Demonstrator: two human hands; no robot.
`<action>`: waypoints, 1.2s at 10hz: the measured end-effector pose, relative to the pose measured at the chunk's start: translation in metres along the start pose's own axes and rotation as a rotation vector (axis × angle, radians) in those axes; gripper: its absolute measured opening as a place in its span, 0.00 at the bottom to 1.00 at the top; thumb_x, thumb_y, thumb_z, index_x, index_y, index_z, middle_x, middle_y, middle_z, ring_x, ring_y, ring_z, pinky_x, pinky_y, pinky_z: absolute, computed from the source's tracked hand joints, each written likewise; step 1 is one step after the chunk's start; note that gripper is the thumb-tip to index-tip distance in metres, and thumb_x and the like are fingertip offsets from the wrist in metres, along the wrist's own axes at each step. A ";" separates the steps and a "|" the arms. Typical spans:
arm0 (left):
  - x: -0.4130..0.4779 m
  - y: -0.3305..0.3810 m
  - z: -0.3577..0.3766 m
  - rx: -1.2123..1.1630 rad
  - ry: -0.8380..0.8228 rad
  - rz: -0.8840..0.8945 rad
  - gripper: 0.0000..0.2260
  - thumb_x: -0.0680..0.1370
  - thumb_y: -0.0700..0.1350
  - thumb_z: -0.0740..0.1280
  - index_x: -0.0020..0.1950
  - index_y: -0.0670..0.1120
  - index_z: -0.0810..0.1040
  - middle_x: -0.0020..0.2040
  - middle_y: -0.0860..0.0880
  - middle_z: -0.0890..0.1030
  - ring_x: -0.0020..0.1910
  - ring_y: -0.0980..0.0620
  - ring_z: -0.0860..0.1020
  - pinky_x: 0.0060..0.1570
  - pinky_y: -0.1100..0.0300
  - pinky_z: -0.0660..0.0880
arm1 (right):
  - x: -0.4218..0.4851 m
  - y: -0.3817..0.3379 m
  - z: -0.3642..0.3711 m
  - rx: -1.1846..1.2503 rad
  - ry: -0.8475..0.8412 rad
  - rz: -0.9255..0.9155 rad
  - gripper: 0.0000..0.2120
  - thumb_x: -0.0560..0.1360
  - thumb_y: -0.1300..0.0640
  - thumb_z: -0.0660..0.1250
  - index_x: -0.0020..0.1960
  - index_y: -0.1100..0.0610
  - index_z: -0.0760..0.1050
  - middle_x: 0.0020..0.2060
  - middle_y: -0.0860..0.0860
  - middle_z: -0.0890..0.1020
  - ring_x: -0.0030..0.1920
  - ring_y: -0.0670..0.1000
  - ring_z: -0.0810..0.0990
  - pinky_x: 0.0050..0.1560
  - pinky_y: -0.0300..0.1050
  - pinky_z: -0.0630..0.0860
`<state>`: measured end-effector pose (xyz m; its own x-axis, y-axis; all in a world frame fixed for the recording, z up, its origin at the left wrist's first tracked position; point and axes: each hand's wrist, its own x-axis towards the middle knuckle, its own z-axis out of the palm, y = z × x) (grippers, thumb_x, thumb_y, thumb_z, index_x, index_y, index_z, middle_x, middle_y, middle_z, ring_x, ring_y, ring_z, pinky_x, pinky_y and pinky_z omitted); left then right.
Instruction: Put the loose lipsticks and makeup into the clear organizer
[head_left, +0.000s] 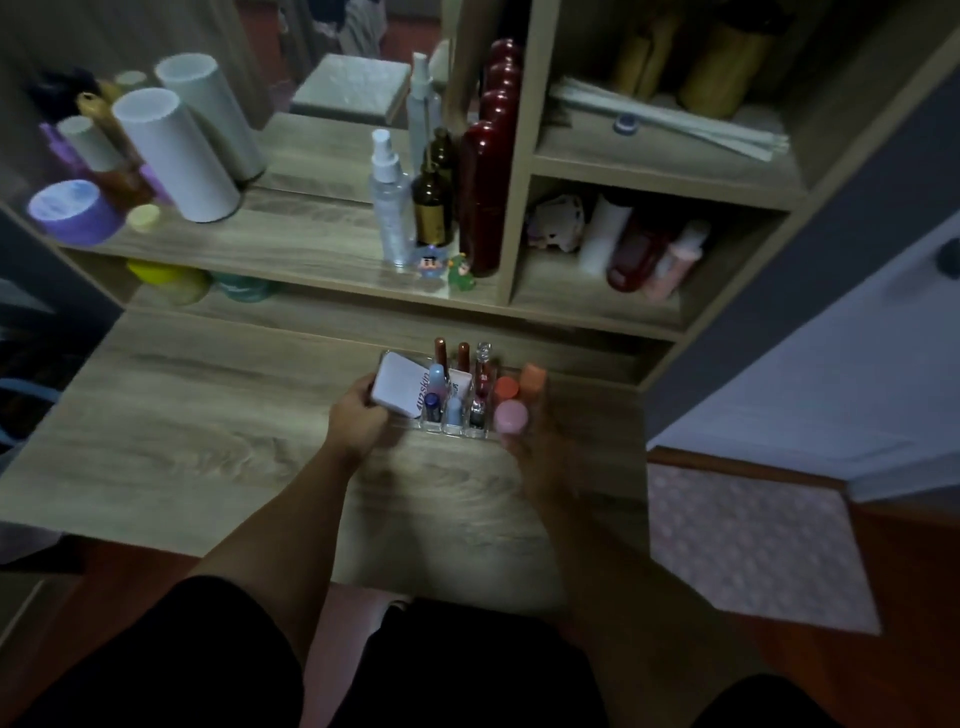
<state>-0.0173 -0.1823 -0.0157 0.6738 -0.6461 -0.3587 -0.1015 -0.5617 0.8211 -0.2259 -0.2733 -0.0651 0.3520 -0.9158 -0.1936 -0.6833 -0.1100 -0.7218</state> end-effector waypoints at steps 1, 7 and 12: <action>0.003 0.003 0.010 0.005 -0.035 0.003 0.21 0.73 0.36 0.65 0.66 0.47 0.73 0.62 0.41 0.79 0.60 0.42 0.76 0.62 0.47 0.74 | 0.002 0.010 -0.007 -0.002 -0.013 0.025 0.41 0.72 0.56 0.70 0.76 0.56 0.48 0.60 0.65 0.77 0.58 0.65 0.77 0.60 0.61 0.73; 0.027 0.007 0.027 0.029 -0.164 0.024 0.21 0.72 0.36 0.66 0.63 0.50 0.74 0.57 0.44 0.81 0.51 0.47 0.79 0.36 0.63 0.74 | 0.018 0.026 -0.025 0.065 0.049 0.003 0.32 0.69 0.59 0.73 0.69 0.62 0.64 0.60 0.63 0.78 0.58 0.63 0.77 0.60 0.60 0.73; -0.006 0.026 0.022 0.192 0.000 0.156 0.38 0.71 0.35 0.69 0.75 0.38 0.51 0.74 0.36 0.62 0.72 0.38 0.62 0.68 0.46 0.64 | -0.003 0.021 -0.042 -0.015 -0.019 -0.086 0.48 0.64 0.58 0.76 0.75 0.58 0.51 0.70 0.59 0.63 0.68 0.60 0.64 0.68 0.56 0.64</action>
